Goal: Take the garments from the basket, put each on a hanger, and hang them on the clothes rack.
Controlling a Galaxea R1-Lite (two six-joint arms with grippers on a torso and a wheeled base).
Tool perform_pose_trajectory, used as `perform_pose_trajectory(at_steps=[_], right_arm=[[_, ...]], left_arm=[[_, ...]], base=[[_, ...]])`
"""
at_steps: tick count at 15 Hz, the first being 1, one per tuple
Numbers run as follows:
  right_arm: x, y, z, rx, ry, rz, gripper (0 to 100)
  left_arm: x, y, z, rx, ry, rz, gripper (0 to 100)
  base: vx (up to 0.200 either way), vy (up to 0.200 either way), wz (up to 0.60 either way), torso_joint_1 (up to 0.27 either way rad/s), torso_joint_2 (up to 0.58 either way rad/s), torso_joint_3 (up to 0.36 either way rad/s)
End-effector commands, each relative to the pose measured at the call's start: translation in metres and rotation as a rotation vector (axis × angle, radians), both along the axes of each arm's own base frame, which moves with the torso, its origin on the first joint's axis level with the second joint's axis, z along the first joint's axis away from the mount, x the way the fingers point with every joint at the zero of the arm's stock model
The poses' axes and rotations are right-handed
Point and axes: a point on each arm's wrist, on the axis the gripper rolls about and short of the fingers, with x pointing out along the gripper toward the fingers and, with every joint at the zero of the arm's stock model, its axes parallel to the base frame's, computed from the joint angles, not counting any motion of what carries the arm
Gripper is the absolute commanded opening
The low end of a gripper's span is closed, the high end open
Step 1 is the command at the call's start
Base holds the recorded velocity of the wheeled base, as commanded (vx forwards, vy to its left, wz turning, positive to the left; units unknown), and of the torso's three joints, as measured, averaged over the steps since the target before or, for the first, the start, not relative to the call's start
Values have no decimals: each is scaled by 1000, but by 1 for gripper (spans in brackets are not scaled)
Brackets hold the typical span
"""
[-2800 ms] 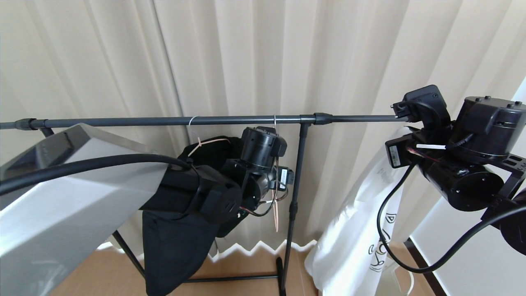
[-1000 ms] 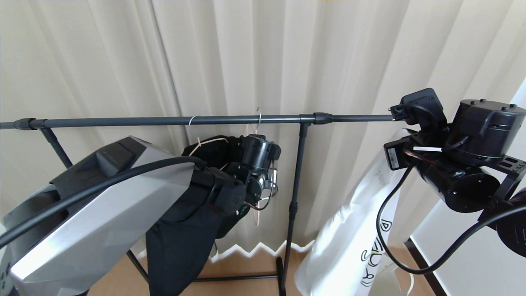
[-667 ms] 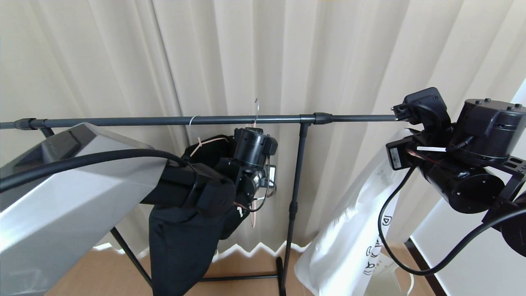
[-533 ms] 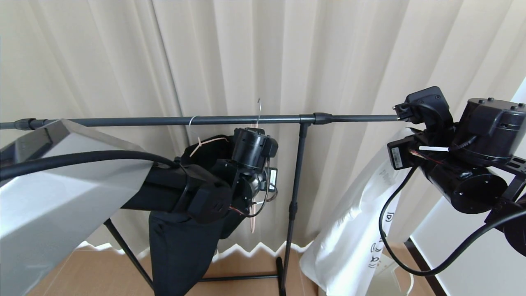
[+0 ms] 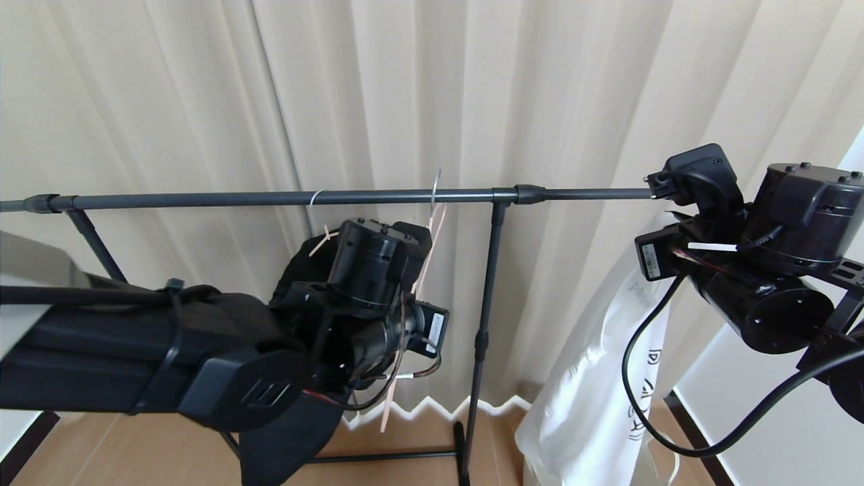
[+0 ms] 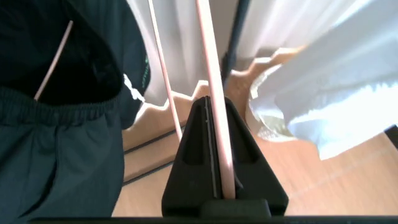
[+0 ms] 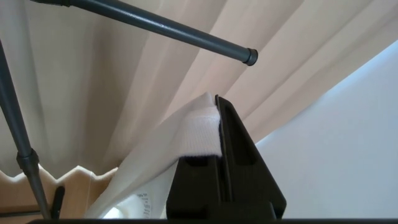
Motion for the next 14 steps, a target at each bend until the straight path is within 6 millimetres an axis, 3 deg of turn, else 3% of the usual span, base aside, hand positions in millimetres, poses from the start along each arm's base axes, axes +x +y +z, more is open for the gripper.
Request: perform_pose_trajectory(at_steps=[1,2,4,5,8,11,14], right_arm=[[-1,3,0,-1,1,12,0],[-2,5,-1,0,2,20,0],[-9,16,-3,-3,9,63,0],[-10,18,-3,-2,8,71,0],[-5,27,-9,7,-12,84,0],[-2,42,-17,8,-16,115,0],[3,51,-23,15,-33,103,0]], left_arm=[[-33,29,11,-7,-22,-84,0],[-39,36,9,-3,-25,-107,0],[-61,71,-1,18,-48,-176,0],[-67,76,-4,20,-48,-197,0],[-111,115,-22,24,-33,-379,0],[-141,136,-33,13,-39,-558,0],[-158,147,-45,-21,-27,-668,0]], base=[[0,0,0,0,0,0],[0,0,0,0,0,0],[0,0,0,0,0,0],[0,0,0,0,0,0],[0,0,0,0,0,0],[0,0,0,0,0,0],[0,0,0,0,0,0]])
